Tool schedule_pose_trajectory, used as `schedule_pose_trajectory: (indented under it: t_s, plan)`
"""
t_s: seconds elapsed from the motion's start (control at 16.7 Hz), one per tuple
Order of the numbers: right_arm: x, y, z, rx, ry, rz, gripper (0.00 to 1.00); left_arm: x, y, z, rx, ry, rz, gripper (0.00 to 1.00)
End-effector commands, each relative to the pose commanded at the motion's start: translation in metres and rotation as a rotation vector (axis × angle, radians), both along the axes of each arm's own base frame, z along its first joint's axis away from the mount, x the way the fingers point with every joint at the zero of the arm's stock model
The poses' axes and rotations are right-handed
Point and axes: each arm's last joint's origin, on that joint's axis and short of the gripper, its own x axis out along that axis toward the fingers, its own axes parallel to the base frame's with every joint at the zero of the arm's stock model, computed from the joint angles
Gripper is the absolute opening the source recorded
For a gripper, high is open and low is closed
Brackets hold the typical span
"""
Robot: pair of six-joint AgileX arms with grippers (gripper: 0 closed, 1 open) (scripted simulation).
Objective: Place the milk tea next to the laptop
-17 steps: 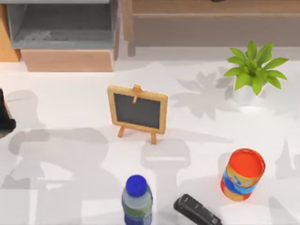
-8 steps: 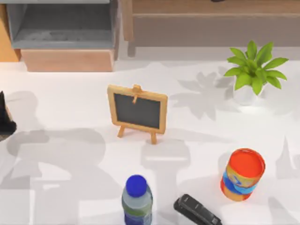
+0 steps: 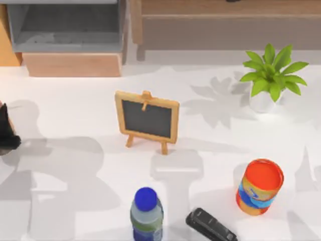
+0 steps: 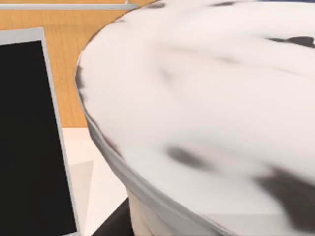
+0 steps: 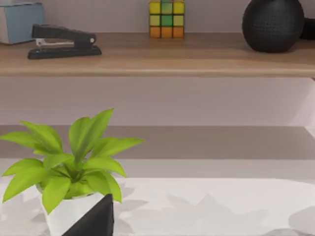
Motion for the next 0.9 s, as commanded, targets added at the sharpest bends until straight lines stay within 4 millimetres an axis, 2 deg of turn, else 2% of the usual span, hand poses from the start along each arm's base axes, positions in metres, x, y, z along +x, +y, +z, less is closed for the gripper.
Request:
schedule_pose_trajectory:
  t_s: [0.54,0.9]
  plan:
    - [0.0,0.0,0.0,0.0,0.0,0.0,1.0,-0.0027,-0.0003,-0.0107,-0.001,0.01,0.002,0.0]
    - [0.0,0.0,0.0,0.0,0.0,0.0,1.0,-0.0027,-0.0003,-0.0107,-0.001,0.01,0.002,0.45]
